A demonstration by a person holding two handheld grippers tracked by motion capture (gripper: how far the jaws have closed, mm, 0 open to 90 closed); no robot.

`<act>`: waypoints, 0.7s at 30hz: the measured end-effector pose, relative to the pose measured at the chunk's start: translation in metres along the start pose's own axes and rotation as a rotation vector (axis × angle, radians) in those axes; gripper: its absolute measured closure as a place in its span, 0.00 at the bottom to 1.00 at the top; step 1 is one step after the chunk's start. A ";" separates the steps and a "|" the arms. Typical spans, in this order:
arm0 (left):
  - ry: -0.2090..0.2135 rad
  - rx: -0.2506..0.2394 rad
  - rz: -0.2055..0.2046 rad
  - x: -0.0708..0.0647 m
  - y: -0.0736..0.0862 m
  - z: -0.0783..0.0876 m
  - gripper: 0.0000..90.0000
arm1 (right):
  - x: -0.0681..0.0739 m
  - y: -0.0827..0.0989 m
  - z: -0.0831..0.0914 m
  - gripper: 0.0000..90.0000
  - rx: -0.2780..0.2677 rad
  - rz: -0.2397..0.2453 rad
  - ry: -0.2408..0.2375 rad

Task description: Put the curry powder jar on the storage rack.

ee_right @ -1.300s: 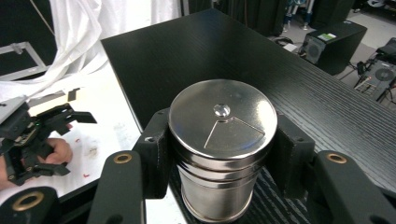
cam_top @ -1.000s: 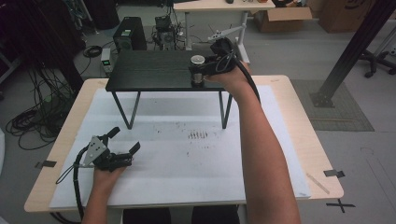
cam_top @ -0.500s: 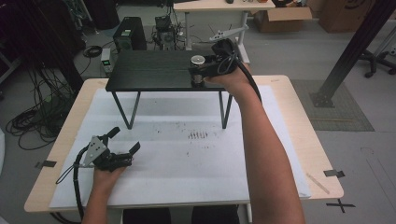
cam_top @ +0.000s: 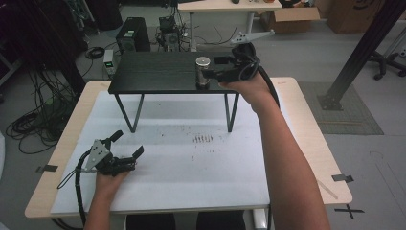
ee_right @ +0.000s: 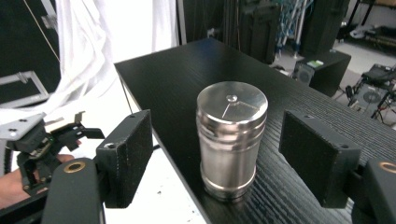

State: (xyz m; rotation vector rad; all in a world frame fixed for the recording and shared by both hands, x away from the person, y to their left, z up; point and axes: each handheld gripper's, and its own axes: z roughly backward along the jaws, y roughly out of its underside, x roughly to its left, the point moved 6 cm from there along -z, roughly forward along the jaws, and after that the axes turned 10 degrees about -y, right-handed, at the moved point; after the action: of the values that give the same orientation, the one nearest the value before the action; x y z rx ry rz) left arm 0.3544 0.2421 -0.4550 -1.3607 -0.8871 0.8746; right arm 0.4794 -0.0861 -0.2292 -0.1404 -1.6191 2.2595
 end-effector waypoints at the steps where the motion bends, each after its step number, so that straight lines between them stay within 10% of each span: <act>1: 0.000 0.000 0.000 0.000 0.000 0.000 0.00 | 0.001 0.001 0.003 0.29 -0.014 0.002 -0.001; 21: 0.000 0.000 0.001 0.000 0.000 0.000 0.00 | 0.032 0.028 0.020 0.15 -0.084 0.079 -0.053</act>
State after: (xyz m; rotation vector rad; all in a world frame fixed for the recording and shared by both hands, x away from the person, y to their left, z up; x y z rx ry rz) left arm 0.3544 0.2420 -0.4550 -1.3611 -0.8873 0.8751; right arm 0.4381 -0.1007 -0.2447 -0.1698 -1.7669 2.2720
